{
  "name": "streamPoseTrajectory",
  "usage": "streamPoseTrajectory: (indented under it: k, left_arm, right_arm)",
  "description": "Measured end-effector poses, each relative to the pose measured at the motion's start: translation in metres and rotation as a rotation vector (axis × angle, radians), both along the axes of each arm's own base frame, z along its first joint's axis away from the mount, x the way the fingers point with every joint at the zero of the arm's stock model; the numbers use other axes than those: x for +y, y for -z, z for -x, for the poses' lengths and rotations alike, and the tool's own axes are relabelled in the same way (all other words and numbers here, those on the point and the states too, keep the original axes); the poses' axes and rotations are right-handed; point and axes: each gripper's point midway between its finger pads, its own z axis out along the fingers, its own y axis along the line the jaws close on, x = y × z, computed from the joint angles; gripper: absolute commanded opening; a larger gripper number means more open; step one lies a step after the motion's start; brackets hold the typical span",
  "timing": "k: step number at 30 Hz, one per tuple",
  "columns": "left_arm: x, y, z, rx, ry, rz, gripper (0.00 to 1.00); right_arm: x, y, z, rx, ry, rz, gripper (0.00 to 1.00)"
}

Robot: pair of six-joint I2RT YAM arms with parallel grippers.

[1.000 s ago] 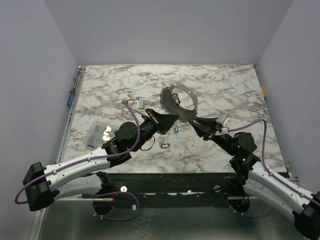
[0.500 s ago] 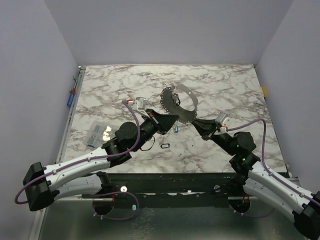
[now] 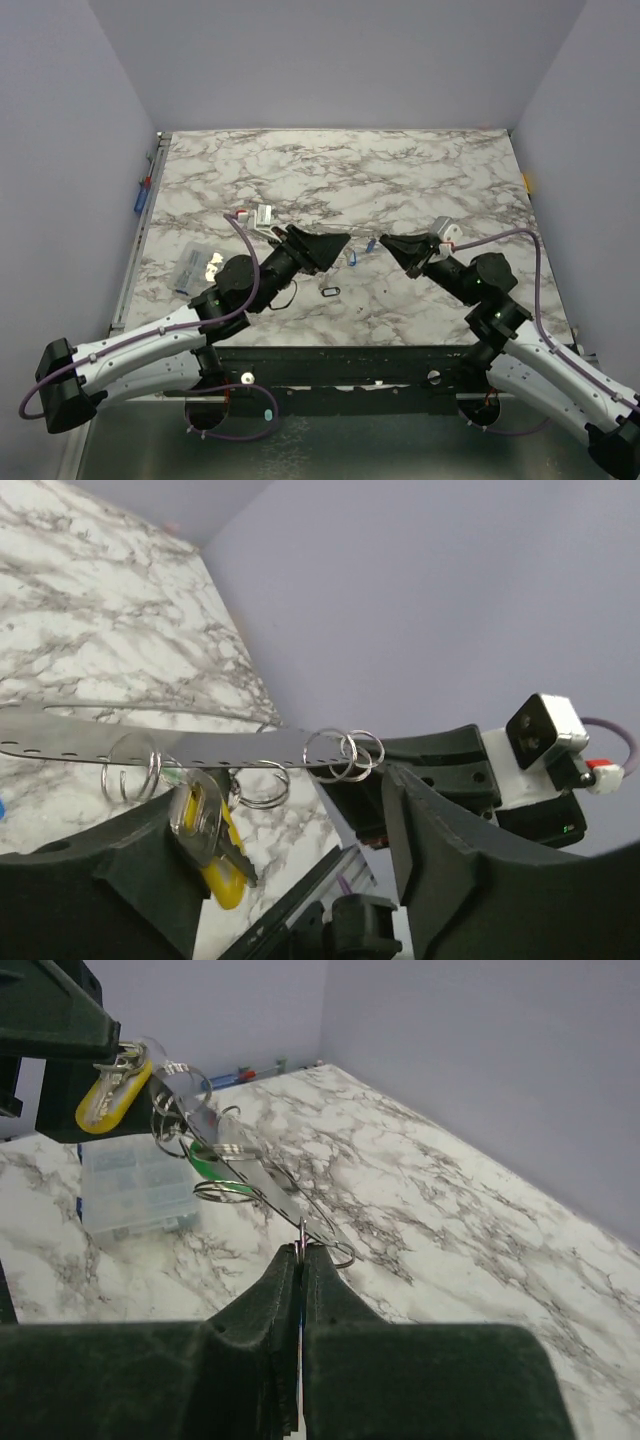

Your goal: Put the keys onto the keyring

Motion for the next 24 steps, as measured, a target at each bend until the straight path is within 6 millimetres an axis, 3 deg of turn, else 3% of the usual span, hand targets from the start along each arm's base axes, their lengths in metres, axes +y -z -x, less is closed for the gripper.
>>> streamPoseTrajectory:
  k: [9, 16, 19, 24]
  left_arm:
    - [0.041, 0.021, 0.005, 0.055, -0.098, -0.103, 0.72]
    - [0.070, 0.035, 0.010, -0.007, -0.142, -0.296, 0.61]
    - [0.070, 0.033, 0.014, -0.099, -0.106, -0.392, 0.57]
    - [0.044, 0.021, 0.034, -0.334, 0.094, -0.530, 0.54]
  right_arm:
    - [0.007, 0.009, 0.019, 0.101, -0.106, 0.108, 0.01]
    - [0.013, 0.024, 0.038, 0.167, -0.215, 0.206, 0.01]
    - [0.016, 0.027, 0.047, 0.185, -0.270, 0.230, 0.01]
    - [0.021, 0.028, 0.063, 0.213, -0.365, 0.256, 0.01]
